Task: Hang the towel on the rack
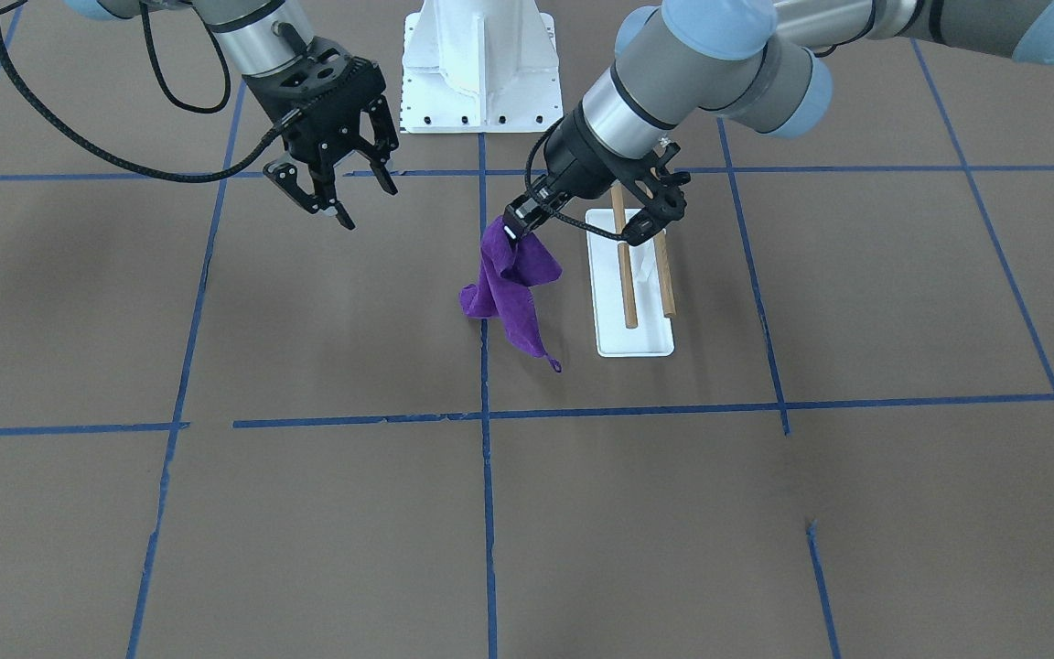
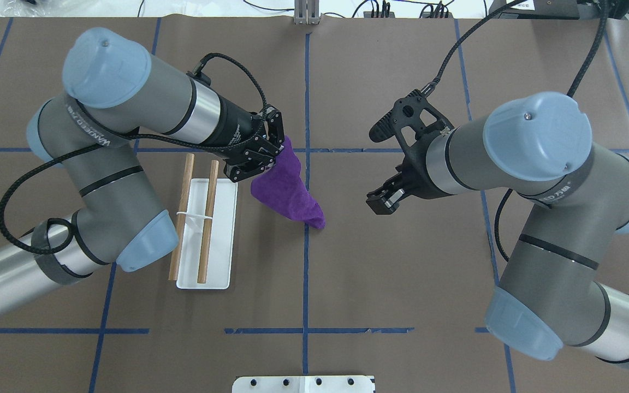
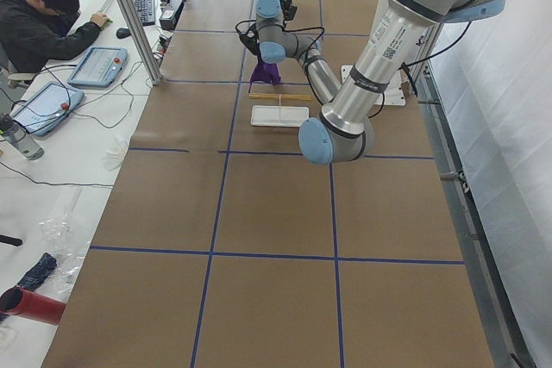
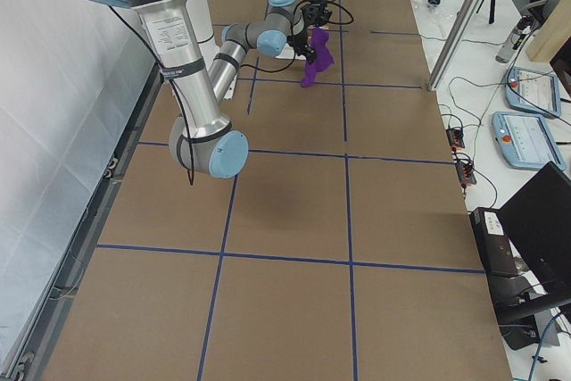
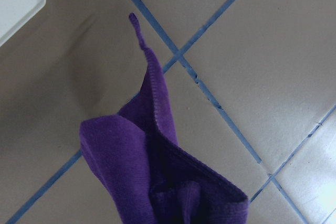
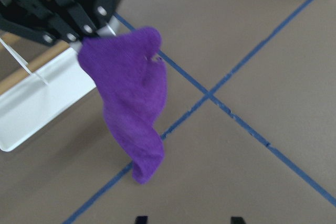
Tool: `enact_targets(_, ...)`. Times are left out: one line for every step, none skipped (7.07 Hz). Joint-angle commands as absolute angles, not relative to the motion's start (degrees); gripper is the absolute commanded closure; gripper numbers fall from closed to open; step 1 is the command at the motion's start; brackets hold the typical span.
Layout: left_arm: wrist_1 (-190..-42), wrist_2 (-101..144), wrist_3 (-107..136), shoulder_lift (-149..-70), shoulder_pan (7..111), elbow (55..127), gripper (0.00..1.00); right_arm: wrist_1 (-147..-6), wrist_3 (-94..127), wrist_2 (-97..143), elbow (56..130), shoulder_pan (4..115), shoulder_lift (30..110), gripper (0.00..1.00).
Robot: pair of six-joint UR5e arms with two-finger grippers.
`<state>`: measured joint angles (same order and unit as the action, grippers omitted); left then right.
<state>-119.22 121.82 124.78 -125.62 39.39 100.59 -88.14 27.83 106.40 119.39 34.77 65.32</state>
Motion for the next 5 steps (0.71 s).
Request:
enact_targets(-118.9,121.7,121.7,-120.5,39.9,104.0,1.00,-97.3,26.9,112.9,115.9,41.1,65.5,0.00)
enact_targets(-118.9,121.7,118.2,-117.4,40.1,106.3,1.00,-97.8,24.6,114.9,112.9,43.9,65.7,0.00)
enact_targets(-118.8,121.7,113.9,-113.8,41.6,108.0,1.00,-100.7,18.3,115.3,109.7,46.9,65.7,0.00)
enact_targets(-118.8,121.7,110.3,-110.9,42.4,108.2,1.00,-101.8,9.1,115.5,107.1,50.5,66.7,0.00)
enact_targets(-118.8,120.6,106.9,-107.9,43.1,108.4,1.00,-101.6,1.6,117.2,104.8,54.4,68.5,0.00)
